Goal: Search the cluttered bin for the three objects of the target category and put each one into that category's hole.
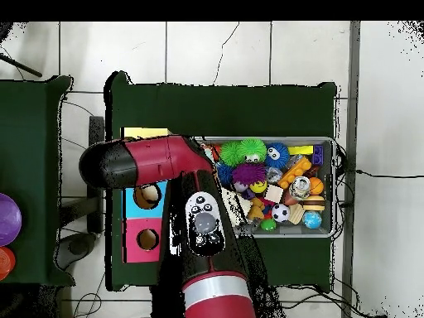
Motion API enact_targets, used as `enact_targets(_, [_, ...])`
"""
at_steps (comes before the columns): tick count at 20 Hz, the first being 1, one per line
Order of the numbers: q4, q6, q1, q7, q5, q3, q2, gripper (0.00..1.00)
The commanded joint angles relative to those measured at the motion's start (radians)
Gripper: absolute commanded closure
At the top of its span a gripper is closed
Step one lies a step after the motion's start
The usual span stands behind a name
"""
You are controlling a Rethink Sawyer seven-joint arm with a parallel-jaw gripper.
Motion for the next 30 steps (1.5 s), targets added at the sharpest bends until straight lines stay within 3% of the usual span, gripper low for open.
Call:
enact_targets(1, [0.106,0.141,0.002,0.069,0.021,0.029,-0.001,1.00])
enact_targets(13, [0.156,0.163,0.011,0.091,0.041,0.022,-0.058,1.00])
enact_targets(30, [0.168,0.082,-0.001,0.086,0.032,0.026,-0.018,1.00])
